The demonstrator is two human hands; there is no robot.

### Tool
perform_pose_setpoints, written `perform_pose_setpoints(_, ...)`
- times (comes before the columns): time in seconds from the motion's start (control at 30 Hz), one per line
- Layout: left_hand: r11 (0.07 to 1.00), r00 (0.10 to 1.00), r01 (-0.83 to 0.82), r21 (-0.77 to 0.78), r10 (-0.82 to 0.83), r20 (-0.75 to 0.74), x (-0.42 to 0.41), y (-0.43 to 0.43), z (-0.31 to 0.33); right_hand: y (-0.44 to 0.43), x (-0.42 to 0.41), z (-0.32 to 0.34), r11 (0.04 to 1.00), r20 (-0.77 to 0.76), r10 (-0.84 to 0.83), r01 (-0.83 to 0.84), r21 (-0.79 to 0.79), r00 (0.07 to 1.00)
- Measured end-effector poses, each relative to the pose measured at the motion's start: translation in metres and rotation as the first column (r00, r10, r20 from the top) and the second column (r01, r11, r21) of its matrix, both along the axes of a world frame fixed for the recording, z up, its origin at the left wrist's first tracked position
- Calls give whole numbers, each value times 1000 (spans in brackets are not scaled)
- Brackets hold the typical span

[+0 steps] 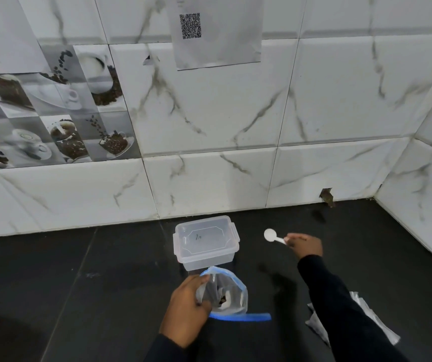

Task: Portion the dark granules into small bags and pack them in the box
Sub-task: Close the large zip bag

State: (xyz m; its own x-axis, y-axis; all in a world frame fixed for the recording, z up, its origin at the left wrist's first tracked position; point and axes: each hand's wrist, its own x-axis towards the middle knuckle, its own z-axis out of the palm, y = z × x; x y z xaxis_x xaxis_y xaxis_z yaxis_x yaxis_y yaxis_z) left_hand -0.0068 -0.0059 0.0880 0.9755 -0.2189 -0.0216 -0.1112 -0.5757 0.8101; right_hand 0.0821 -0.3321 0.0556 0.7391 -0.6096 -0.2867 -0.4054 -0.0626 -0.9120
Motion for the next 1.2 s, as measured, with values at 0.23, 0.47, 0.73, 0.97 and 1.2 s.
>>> perform_pose_setpoints(0.23,998,999,-33,-62,32,-6,-6,5,3,24,8,-83,993,-178,-109,114,17,978)
perform_pose_setpoints(0.47,994,999,-53,-92,52,-11,-5,6,-1,41,14,-81,952,-303,17,-108,-286,953)
perform_pose_setpoints(0.73,981,995,-94,-169,96,-1,-3,6,-5,33,-1,-62,930,-269,75,-164,-328,960)
perform_pose_setpoints(0.97,937,983,-181,-300,165,-78,9,8,-23,109,-85,-1,677,38,648,-597,431,761)
perform_pose_setpoints(1.2,964,999,-46,-263,37,-39,15,11,-16,117,-81,3,823,99,568,-563,-77,817)
